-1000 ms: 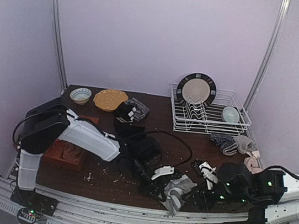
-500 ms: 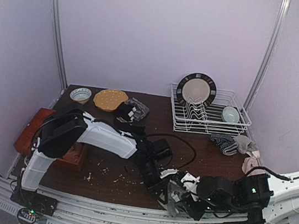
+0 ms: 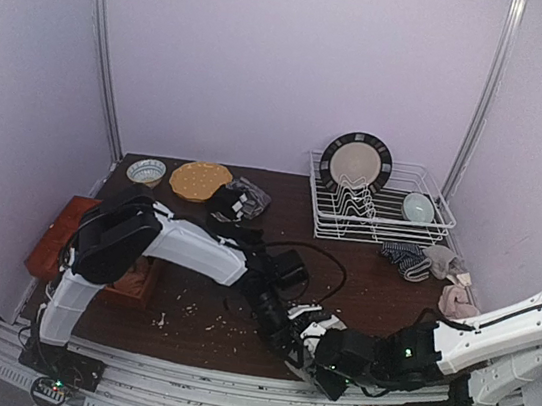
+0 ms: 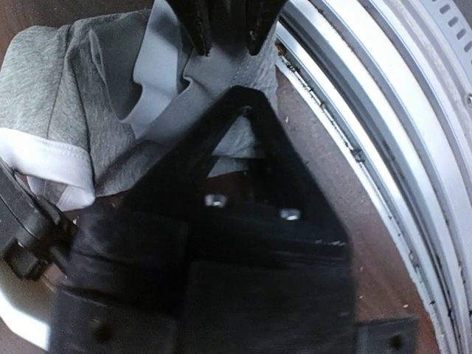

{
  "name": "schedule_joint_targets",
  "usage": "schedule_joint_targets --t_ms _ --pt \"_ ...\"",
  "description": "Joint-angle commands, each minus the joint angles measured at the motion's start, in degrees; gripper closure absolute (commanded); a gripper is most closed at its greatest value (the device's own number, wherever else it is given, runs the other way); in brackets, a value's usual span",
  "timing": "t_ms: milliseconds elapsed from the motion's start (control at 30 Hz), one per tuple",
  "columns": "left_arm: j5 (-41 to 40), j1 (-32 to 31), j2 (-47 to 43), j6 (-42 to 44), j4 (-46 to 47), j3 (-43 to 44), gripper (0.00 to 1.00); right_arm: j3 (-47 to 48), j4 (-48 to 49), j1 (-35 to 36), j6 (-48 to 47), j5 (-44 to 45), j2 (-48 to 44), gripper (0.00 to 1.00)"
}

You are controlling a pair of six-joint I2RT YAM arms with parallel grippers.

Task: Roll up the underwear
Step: Roll the underwear at the center of the board.

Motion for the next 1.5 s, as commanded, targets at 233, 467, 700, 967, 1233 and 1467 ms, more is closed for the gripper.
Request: schedule_joint_targets --t_ms 233,467,700,967,1233,1467 --pt "-6.88 0.54 -8.17 -2.95 6.41 -10.03 0.33 -7.78 6.77 -5.0 7.15 -4.57 -0.75 0.97" --pt "-15.38 0.62 -15.09 -2.9 13.04 -18.69 0.22 -9.58 9.03 -7.07 6.91 -7.39 -2.11 0.97" --pt "-20.37 0.58 -16.62 -7.32 28.77 -23.56 0.22 -13.21 14.32 -10.07 8.46 -11.15 -2.44 0.98" --pt "-48.25 -2.96 -26.8 -4.18 32.13 -30.85 0.07 -14.37 15.55 -11.03 9.23 -11.81 -1.86 0.99" --pt "-80.48 -6.23 -38.32 -5.4 33.54 -37.35 0.02 -15.21 16.14 -11.64 10.36 -12.92 -1.86 0.99" --pt "-65.49 -6.84 -35.48 -1.55 32.09 -33.99 0.04 -14.92 16.21 -11.73 10.26 -13.16 -1.14 0.99"
